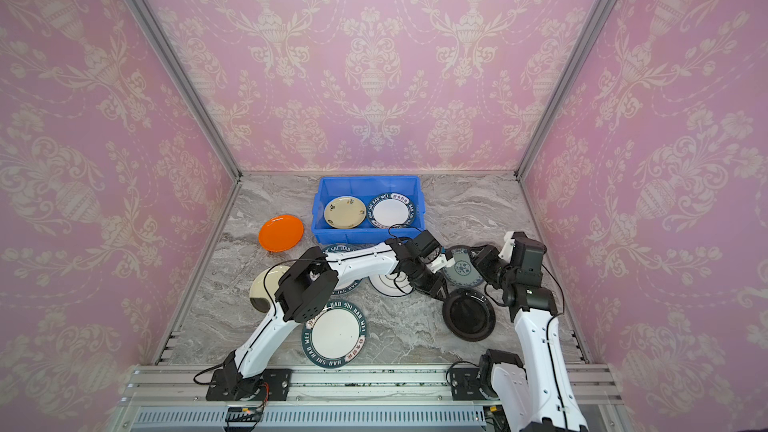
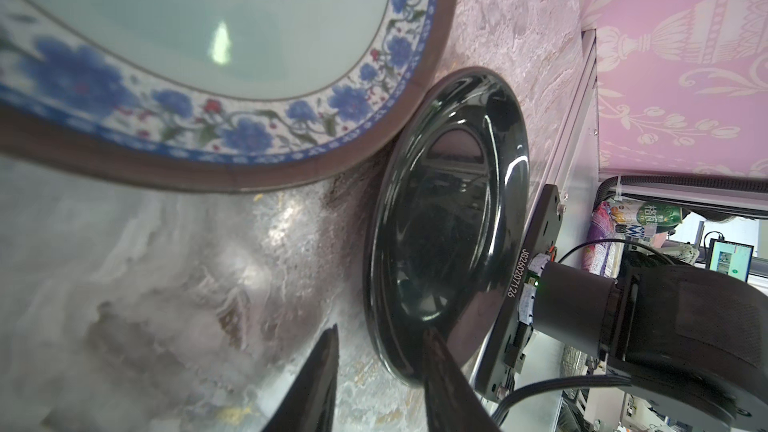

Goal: Place the plates into the plastic bin on the countertop
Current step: 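Reach the left gripper across to the black plate and close on its rim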

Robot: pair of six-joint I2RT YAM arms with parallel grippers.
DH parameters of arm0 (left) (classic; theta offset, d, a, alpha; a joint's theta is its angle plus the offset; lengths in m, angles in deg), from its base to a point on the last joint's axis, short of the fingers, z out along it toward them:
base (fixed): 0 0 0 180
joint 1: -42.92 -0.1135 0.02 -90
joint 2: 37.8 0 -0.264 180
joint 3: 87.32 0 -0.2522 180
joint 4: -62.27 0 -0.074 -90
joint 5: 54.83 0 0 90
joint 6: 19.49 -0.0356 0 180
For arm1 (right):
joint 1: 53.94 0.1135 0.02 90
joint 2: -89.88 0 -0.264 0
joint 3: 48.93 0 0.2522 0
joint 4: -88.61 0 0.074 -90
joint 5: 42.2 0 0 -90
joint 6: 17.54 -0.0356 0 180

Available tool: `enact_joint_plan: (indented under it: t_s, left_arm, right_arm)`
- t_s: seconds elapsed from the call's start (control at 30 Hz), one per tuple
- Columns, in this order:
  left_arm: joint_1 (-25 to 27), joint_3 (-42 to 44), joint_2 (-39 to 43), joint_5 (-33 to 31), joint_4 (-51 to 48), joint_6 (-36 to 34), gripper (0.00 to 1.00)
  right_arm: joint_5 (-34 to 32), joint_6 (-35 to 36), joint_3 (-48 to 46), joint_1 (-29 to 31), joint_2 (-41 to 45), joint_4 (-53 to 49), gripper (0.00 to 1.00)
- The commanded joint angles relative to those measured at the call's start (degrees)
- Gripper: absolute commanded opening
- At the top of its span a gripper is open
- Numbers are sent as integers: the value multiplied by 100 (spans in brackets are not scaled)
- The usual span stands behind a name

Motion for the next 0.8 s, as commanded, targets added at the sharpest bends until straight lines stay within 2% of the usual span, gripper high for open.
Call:
enact_joint_plan:
  t_s: [0.0,0.23,0.47,0.77]
  left_arm:
    - [70,-227,-159,196,-325,79,36]
    - [98,-585,-430,245,-598,96,27]
    - [120,-868,-630,323,-800,78,23]
    - [110,-915,-547,179,-920,-65,3]
  right_arm:
    - [157,172,-153,-53,-40,29,43]
    - [268,106,-333,-58,-19,200,43]
    - [309,246,-185,-87,-26,43,43]
    - [394,238,-64,-95,-120,82,43]
